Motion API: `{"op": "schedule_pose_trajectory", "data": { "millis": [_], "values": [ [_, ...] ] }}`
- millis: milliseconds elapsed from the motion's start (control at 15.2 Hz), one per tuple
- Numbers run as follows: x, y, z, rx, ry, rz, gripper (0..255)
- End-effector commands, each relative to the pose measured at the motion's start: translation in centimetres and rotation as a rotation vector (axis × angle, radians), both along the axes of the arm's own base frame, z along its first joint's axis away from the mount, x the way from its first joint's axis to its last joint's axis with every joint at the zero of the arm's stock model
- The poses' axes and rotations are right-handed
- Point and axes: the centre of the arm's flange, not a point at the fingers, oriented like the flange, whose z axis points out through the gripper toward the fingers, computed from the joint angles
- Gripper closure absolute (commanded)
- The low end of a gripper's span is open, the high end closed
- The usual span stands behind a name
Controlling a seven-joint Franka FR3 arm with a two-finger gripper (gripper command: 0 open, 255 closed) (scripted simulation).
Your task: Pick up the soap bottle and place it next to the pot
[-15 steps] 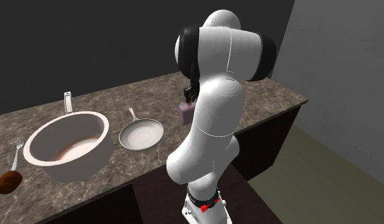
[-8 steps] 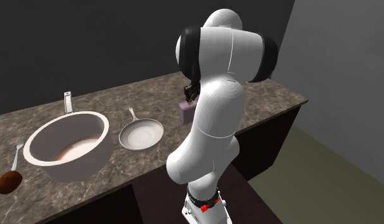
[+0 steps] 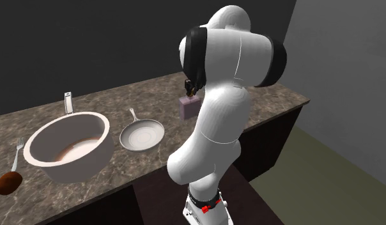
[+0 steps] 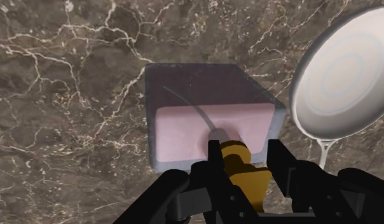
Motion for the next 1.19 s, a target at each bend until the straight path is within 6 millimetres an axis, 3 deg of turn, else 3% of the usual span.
{"op": "schedule_pose_trajectory", "data": {
  "millis": [0,1122],
  "values": [
    [0.0,0.1,1.1,0.0,0.0,0.0,255],
    [0.0,0.1,10.1,0.0,0.0,0.0,255]
  ]
}}
